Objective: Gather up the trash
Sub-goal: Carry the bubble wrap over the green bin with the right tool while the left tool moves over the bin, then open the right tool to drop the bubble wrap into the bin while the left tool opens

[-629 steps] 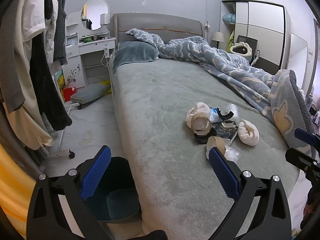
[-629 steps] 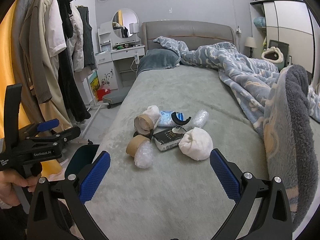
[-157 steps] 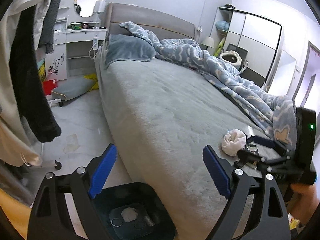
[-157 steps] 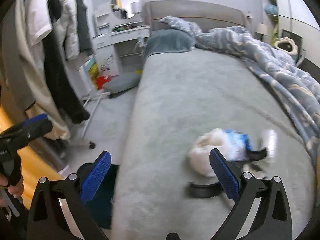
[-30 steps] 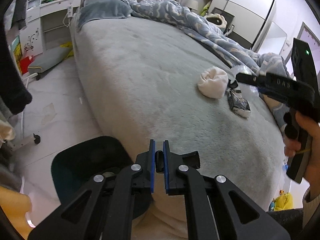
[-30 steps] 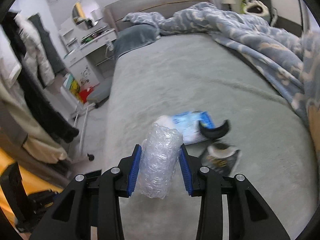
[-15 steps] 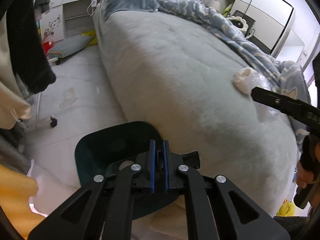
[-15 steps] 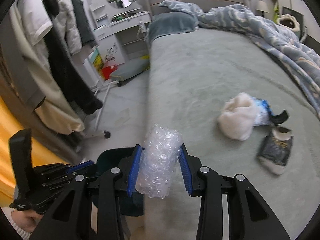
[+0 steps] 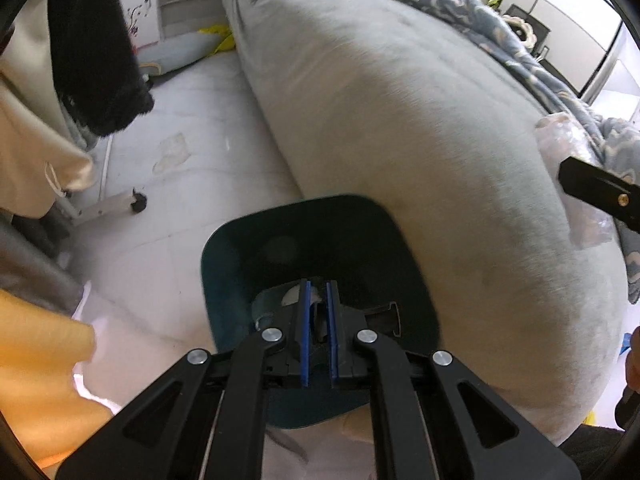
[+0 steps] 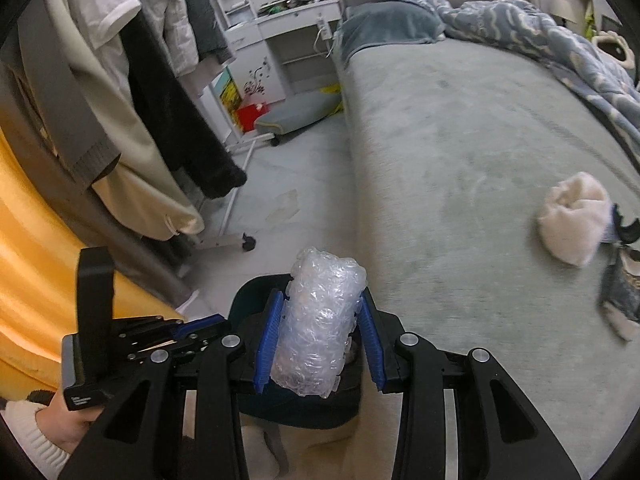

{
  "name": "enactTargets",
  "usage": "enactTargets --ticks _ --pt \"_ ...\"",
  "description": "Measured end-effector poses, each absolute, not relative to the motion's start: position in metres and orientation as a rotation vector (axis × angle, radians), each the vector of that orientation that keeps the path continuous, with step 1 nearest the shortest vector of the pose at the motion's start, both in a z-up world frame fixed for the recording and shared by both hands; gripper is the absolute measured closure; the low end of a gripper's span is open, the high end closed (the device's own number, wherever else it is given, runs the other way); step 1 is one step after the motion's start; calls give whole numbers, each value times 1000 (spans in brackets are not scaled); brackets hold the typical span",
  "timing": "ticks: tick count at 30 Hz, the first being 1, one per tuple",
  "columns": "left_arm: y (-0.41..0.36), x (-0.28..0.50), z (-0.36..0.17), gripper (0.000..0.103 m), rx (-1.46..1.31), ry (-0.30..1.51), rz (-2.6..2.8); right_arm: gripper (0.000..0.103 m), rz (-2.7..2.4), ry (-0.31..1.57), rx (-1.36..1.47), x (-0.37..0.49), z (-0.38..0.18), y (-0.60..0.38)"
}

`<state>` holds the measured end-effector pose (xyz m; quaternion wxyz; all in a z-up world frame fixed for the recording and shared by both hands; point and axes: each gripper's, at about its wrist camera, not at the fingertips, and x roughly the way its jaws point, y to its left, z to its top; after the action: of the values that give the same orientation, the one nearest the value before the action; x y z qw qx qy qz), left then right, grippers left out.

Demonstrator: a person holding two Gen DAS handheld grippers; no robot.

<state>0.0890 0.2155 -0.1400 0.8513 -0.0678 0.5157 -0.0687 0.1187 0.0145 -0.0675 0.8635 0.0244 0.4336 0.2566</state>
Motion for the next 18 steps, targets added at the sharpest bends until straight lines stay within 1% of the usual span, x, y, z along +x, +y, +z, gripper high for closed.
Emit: enactTargets --ticks 7,8,11,12,13,14,15,17,18 --pt "238 89 -167 94 -167 1199 -112 64 570 943 19 120 -77 42" --pt "240 88 -171 91 -168 1216 -114 64 573 946 16 120 -79 44" --pt "244 86 -177 87 -166 1243 -120 64 578 963 5 121 -84 54" --pt "244 86 -177 84 -162 1249 -121 64 579 967 3 122 -85 55" --pt "246 84 -178 71 -160 1253 -116 64 579 973 1 122 -87 58" --pt "247 84 -177 61 -162 1252 -112 64 579 978 -1 123 -89 60" --pt "250 84 -175 59 -165 1245 -107 64 578 982 -4 124 -91 62" --pt "254 83 -168 50 -172 1219 -97 64 574 997 -12 127 -97 64" --pt "257 82 -163 48 -177 1199 -95 65 572 1005 -17 128 -101 67"
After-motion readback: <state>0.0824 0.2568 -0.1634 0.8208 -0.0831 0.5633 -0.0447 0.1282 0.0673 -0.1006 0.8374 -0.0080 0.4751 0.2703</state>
